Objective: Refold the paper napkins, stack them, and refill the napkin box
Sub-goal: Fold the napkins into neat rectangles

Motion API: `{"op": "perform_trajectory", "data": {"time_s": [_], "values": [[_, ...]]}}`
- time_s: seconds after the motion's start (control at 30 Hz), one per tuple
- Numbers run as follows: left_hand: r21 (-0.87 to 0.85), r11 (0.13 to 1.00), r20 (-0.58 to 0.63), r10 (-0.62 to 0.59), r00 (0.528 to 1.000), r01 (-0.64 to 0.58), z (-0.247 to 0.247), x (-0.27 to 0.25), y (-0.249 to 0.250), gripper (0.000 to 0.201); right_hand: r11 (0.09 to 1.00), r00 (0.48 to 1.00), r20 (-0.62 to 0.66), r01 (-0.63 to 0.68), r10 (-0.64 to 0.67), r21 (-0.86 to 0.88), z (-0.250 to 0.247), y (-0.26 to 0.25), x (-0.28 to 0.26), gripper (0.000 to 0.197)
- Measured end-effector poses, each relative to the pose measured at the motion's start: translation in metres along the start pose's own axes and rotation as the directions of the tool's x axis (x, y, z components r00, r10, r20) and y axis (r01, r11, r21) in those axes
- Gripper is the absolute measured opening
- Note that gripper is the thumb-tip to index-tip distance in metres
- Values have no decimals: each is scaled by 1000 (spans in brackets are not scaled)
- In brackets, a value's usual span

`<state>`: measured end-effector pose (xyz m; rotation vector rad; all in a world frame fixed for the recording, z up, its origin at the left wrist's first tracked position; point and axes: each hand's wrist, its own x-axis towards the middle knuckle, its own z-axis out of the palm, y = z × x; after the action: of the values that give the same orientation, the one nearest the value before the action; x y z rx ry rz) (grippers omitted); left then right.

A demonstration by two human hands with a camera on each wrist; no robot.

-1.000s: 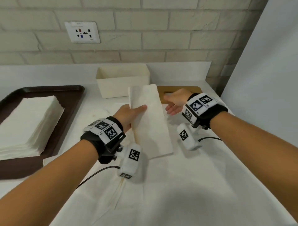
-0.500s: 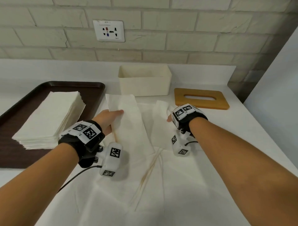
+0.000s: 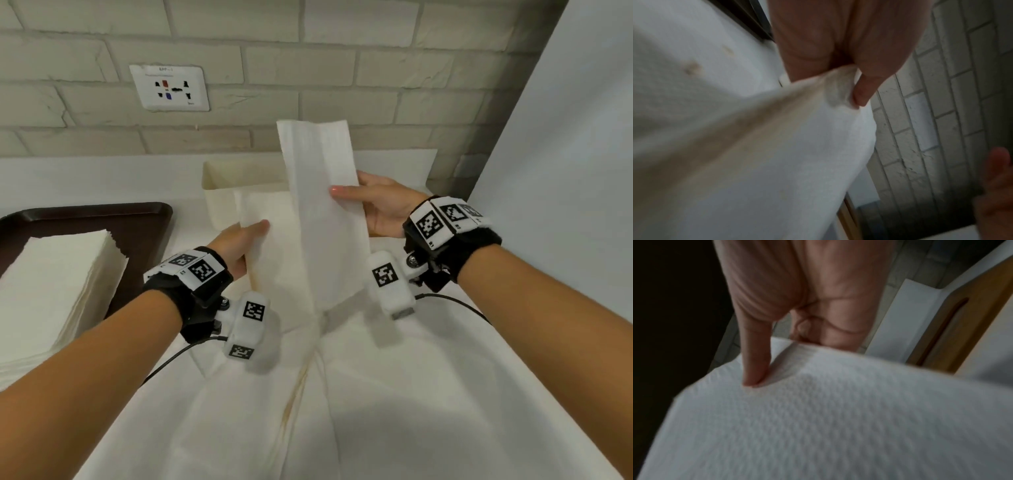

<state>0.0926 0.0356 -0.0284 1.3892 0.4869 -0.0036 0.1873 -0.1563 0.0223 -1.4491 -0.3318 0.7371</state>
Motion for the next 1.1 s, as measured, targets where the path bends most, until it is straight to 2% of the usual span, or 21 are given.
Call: {"op": "perform_trajectory", "data": {"time_s": [0.17,0.3,0.33,0.4,0.47,0.5,0.57,0.6,0.63,0.67,0.7,0.73,0.77,0.8,0.83,0.9,1.03,1.1], "values": [[-74,996,204,54,977,-40,41,3,8,31,992,990,-135,-62,47,-109,-4,30,0,38],[-132,991,315,54,948,-13,64,2,8,76,993,974,-224,-62,37,-104,-13,44,-11,37],[-144,990,334,46,941,3,67,2,7,81,991,968,-248,-62,31,-117,-14,46,-13,39],[-101,995,367,32,930,6,74,0,3,73,986,961,-275,-65,21,-154,-18,46,-17,43],[-44,999,341,41,939,-28,81,-1,-3,51,978,966,-258,-80,28,-195,-20,46,-22,42],[-30,999,286,52,957,-45,82,0,-6,45,975,967,-254,-82,28,-207,-20,46,-24,40],[-27,997,165,74,984,-70,84,4,-10,42,969,958,-286,-104,37,-224,-25,50,-30,29],[-25,996,106,89,990,-87,84,5,-10,41,947,958,-282,-142,58,-288,-30,53,-33,20],[-14,994,49,104,993,-104,82,5,-8,42,896,959,-264,-206,105,-394,-34,56,-38,16],[7,992,1,123,992,-123,80,4,-6,43,804,955,-242,-278,172,-526,-38,62,-44,18],[24,990,-37,142,989,-141,77,2,-4,43,662,942,-232,-336,243,-670,-41,69,-50,23],[34,987,-62,162,985,-160,74,2,-1,43,481,925,-252,-365,284,-797,-45,76,-55,31],[38,984,-83,176,981,-173,71,0,1,42,308,917,-277,-362,288,-880,-46,84,-61,41],[33,982,-101,190,977,-187,68,-1,2,41,186,920,-288,-342,265,-921,-47,91,-65,49],[25,980,-115,198,973,-197,65,-3,4,41,136,928,-281,-319,244,-938,-46,96,-68,54],[5,977,-136,212,968,-214,59,-8,4,41,154,943,-232,-273,238,-950,-46,103,-69,53],[3,971,-188,234,954,-238,50,-20,2,40,217,956,-127,-188,266,-958,-45,103,-66,21],[2,970,-196,237,951,-242,46,-27,1,38,305,962,-72,-154,262,-940,-49,98,-67,16]]}}
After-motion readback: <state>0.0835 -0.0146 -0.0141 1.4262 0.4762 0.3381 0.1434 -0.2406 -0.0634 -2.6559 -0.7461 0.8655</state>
